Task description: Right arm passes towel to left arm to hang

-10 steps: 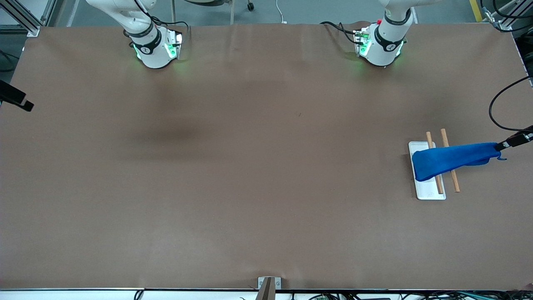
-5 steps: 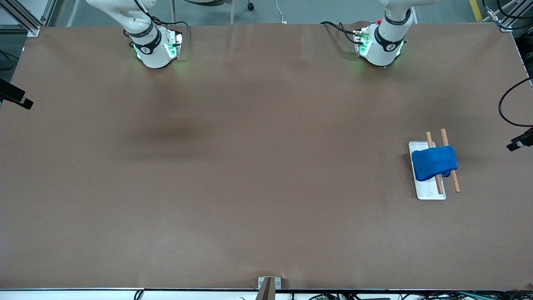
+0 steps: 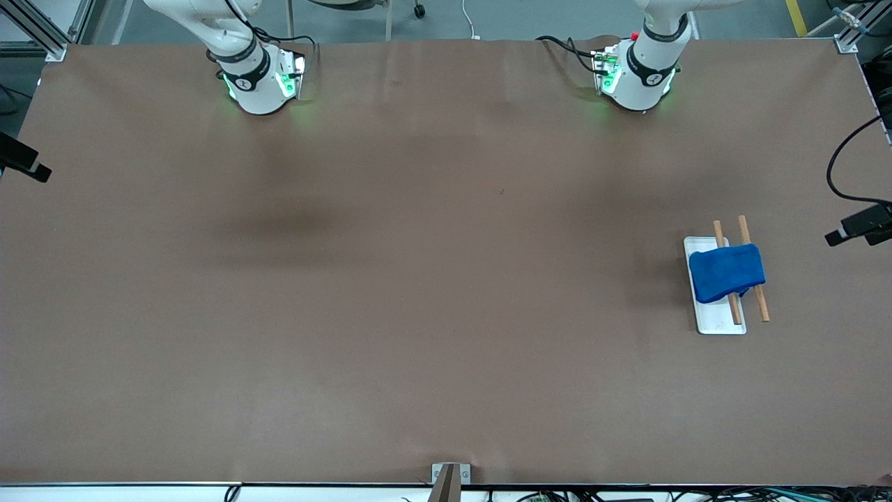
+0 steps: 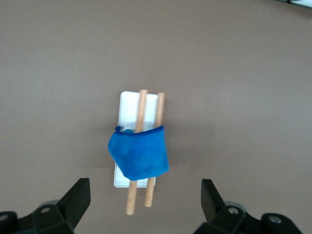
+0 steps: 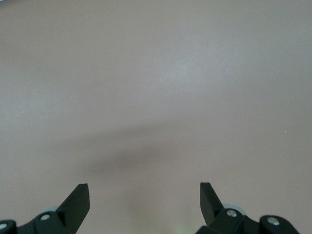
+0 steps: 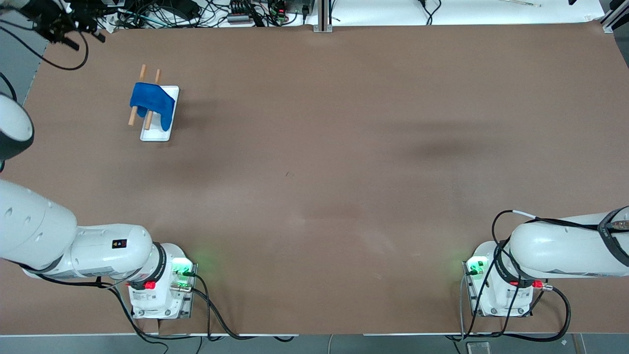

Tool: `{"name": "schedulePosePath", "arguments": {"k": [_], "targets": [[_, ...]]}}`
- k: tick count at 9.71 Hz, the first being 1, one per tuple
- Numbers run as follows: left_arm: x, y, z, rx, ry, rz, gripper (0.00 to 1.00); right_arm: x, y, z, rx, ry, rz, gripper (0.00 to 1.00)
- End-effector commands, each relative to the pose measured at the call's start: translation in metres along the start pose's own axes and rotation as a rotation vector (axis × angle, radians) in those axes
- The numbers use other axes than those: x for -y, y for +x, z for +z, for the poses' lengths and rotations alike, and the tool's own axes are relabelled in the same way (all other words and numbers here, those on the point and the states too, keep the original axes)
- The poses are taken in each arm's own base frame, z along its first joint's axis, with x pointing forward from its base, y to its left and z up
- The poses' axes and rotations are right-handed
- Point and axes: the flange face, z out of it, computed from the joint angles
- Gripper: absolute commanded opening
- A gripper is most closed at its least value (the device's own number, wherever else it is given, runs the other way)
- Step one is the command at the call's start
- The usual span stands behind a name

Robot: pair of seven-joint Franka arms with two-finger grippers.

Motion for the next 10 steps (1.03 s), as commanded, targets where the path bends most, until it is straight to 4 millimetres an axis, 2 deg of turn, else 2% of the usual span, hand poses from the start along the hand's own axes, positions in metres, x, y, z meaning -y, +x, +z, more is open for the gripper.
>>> {"name": "schedulePosePath", "arguments": {"k": [1,2,3,4,5,8,9,10], "targets": [[-0.071,-0.013,-0.008,0.05,0.073,-0.014,1.0,0.001,-0.003,-0.016,-0.026,-0.032,-0.004,1.0],[-0.11,-0.012,-0.019,0.067,0.116,-0.052,1.0,0.004,-0.004,-0.016,-0.018,-0.035,-0.004,1.0],[-0.136,-0.013,-0.032,0.098,0.153,-0.03,1.0,0.004,-0.005,-0.019,-0.017,-0.042,-0.003,1.0],[-0.148,-0.015,-0.046,0.116,0.162,-0.013,1.0,0.004,-0.005,-0.021,-0.02,-0.052,-0.002,1.0],[-0.156,-0.011,-0.062,0.087,0.162,0.0,1.0,0.006,-0.005,-0.019,-0.015,-0.053,-0.005,1.0],[-0.168,-0.01,-0.085,0.085,0.159,0.027,1.0,0.009,-0.006,-0.017,-0.011,-0.055,-0.007,1.0],[-0.175,-0.01,-0.1,0.086,0.159,0.038,1.0,0.009,-0.006,-0.017,-0.006,-0.055,-0.007,1.0],[-0.174,-0.014,-0.104,0.107,0.15,0.035,1.0,0.009,-0.007,-0.016,0.001,-0.055,-0.009,1.0]]}}
